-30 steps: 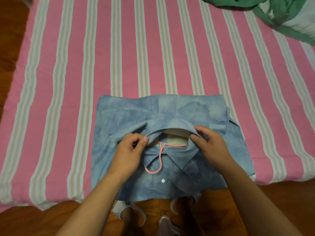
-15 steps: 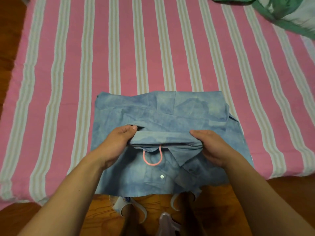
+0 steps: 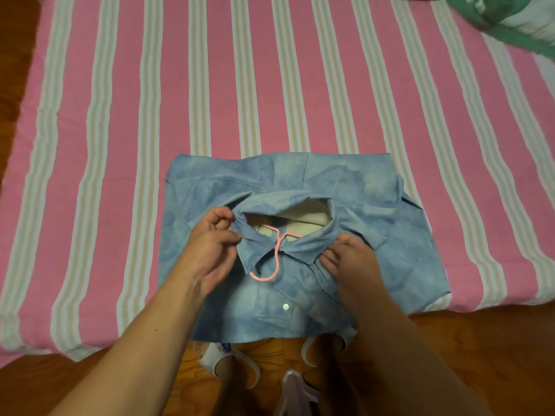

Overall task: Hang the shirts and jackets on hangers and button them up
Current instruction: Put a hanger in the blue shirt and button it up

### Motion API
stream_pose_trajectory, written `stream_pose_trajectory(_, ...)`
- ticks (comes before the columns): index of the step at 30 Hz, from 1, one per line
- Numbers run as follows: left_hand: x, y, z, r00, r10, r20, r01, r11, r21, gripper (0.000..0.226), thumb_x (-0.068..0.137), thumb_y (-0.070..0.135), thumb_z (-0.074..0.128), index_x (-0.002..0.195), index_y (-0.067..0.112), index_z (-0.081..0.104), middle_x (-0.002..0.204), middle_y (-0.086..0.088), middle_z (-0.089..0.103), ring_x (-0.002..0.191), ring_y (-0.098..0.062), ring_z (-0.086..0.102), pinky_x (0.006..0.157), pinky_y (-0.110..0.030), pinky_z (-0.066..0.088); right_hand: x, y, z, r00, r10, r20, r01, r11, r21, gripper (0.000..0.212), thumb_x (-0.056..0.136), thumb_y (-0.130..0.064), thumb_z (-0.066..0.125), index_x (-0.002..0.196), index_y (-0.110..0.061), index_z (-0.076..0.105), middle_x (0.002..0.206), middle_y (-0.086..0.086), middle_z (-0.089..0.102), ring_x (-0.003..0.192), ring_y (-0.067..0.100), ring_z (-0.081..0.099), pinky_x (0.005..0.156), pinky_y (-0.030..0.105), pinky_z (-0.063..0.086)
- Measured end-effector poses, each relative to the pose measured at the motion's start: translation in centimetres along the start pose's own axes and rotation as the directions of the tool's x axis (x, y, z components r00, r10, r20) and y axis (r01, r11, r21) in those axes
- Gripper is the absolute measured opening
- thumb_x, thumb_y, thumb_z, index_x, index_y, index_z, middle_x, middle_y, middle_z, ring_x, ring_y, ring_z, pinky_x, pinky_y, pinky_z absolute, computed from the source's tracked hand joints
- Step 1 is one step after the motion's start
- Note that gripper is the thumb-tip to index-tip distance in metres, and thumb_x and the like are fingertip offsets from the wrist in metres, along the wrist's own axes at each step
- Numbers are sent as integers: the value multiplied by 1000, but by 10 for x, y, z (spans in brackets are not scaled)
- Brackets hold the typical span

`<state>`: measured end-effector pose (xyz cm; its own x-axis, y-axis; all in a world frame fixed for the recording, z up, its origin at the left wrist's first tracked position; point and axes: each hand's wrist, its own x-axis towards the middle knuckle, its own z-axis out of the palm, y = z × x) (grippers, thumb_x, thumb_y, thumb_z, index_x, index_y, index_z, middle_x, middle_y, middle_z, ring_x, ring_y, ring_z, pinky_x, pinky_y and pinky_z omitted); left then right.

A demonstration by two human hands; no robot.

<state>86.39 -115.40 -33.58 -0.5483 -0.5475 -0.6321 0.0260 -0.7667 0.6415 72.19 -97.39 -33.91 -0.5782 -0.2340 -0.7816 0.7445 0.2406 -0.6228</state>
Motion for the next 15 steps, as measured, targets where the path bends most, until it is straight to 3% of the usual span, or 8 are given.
stream_pose_trajectory(3, 10, 9, -7, 1000, 18, -13, -19, 997, -71, 54, 79, -33, 33, 77, 13, 61, 92, -9, 69, 91, -20, 66, 97, -35, 53, 9, -17, -1, 996, 73, -51, -59, 971, 230, 25, 100, 7, 37, 95, -10, 55, 77, 8, 57, 77, 21, 65, 93, 40, 53)
stream_pose_trajectory(5, 17, 14, -6, 1000, 27, 0, -27, 995, -101, 55, 81, -32, 33, 76, 14, 61, 95, -10, 68, 92, -20, 67, 97, -38, 53, 12, -27, -2, 998, 50, -43, -43, 986, 159, 18, 103, -4, 42, 102, -12, 58, 77, 5, 58, 80, 19, 65, 94, 40, 51)
stream_pose_trajectory(7, 22, 16, -2, 999, 25, 39, -23, 999, -47, 52, 81, -33, 31, 81, 12, 56, 97, -10, 68, 90, -19, 68, 91, -36, 57, 12, -29, 3, 996, 52, 77, -56, 998, 42, 20, 105, -26, 48, 112, -14, 63, 94, 2, 70, 97, 18, 69, 95, 37, 51)
stream_pose_trajectory(9, 28, 15, 0, 997, 1, 78, -5, 999, 53, 53, 79, -35, 29, 85, 10, 55, 96, -10, 68, 85, -17, 69, 79, -30, 60, 16, -19, 12, 979, 63, 195, -56, 998, -37, 24, 103, -28, 54, 123, -16, 62, 113, 1, 74, 109, 15, 69, 98, 36, 51)
stream_pose_trajectory(12, 34, 10, -9, 997, -15, 82, -7, 966, 258, 55, 74, -37, 33, 82, 10, 60, 83, -13, 60, 66, -13, 58, 63, -19, 53, 29, -4, 24, 985, 71, 157, -52, 992, -117, 31, 98, -4, 55, 128, -8, 62, 118, 9, 73, 110, 20, 69, 101, 37, 52)
stream_pose_trajectory(14, 35, 4, -23, 1000, 9, 12, -14, 881, 472, 50, 76, -35, 38, 79, 10, 60, 74, -8, 61, 65, -15, 55, 60, -16, 49, 39, 3, 25, 983, 115, 143, -106, 992, -72, 33, 97, 7, 46, 124, -2, 63, 116, 15, 72, 104, 24, 70, 90, 32, 57)
stream_pose_trajectory(15, 35, 1, -32, 999, 46, -23, -23, 792, 610, 46, 79, -32, 44, 78, 11, 60, 70, -4, 60, 64, -15, 53, 58, -14, 46, 42, 5, 25, 986, 118, 122, -111, 992, -59, 32, 96, 10, 44, 119, -1, 64, 112, 17, 72, 99, 26, 70, 83, 31, 59)
